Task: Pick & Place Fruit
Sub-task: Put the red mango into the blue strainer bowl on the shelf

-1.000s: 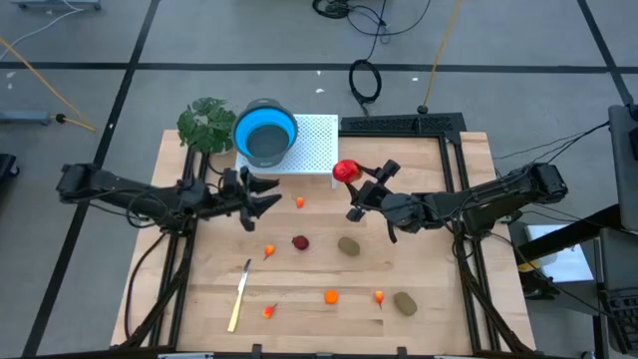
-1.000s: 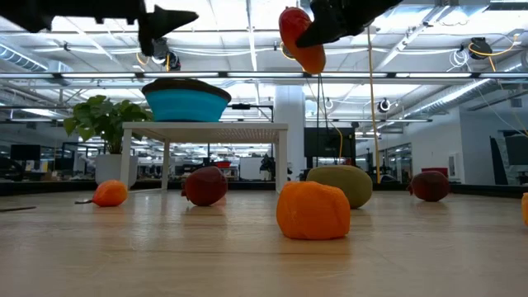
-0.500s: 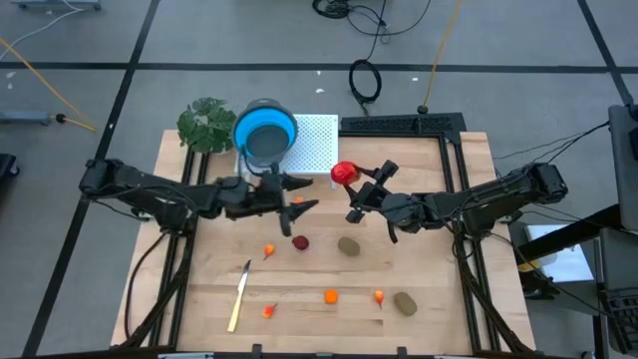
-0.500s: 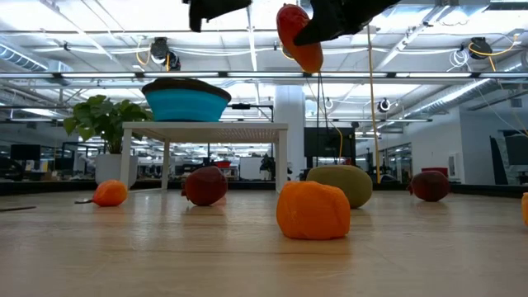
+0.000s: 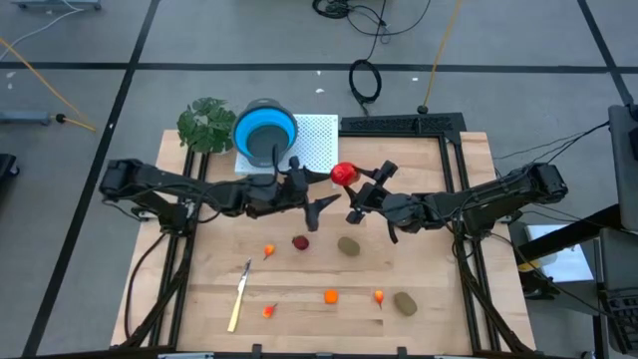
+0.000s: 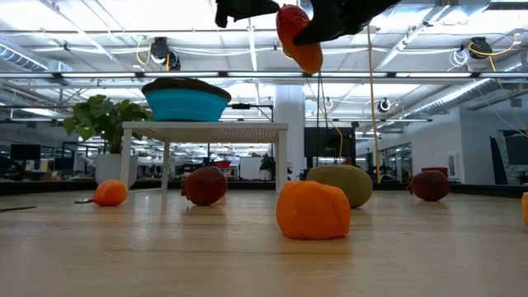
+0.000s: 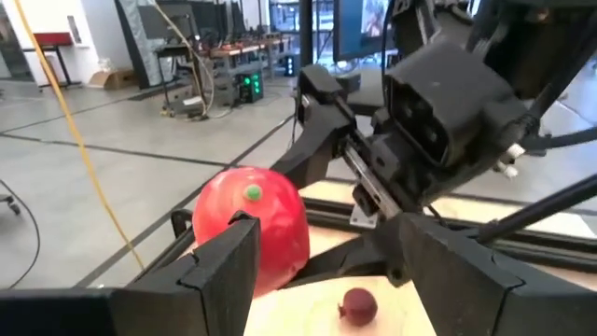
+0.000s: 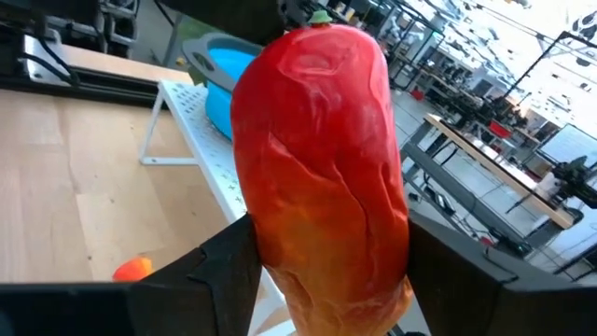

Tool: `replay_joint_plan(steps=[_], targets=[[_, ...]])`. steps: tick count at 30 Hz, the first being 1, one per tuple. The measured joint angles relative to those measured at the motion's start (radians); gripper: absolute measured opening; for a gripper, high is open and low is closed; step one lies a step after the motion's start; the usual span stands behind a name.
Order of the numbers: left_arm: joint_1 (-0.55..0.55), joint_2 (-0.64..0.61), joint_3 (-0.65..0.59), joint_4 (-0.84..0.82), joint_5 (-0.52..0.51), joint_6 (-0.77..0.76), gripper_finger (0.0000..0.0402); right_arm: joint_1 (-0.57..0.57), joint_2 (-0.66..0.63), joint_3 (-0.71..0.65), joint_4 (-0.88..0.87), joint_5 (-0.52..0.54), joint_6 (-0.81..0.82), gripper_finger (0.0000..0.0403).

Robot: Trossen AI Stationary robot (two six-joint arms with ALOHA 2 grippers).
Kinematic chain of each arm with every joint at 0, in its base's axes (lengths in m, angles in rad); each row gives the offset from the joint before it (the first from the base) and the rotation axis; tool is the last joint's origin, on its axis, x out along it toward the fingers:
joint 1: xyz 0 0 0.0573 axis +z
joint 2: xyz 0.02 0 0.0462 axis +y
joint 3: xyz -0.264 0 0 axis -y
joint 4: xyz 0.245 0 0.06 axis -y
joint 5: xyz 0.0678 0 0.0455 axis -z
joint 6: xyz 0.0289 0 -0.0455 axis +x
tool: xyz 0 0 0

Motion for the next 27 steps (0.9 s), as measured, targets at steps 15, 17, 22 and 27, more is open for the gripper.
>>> replay_joint_plan(steps=[15, 17, 22, 27], targets=[[0.013, 0.008, 0.006, 0.004, -0.086, 0.021, 0.026, 0.021, 0.0, 0.0, 0.012, -0.007, -0.001, 0.0221], [0.017, 0.008, 0.006, 0.003, -0.08, 0.02, 0.026, 0.021, 0.0, 0.0, 0.022, -0.006, 0.0, 0.0223], [0.035, 0.008, 0.005, 0.005, -0.007, -0.019, 0.026, 0.021, 0.0, 0.0, 0.097, -0.057, -0.01, 0.0221], [0.045, 0.007, 0.005, 0.01, 0.011, -0.033, 0.026, 0.021, 0.0, 0.0, 0.117, -0.072, -0.038, 0.0221]])
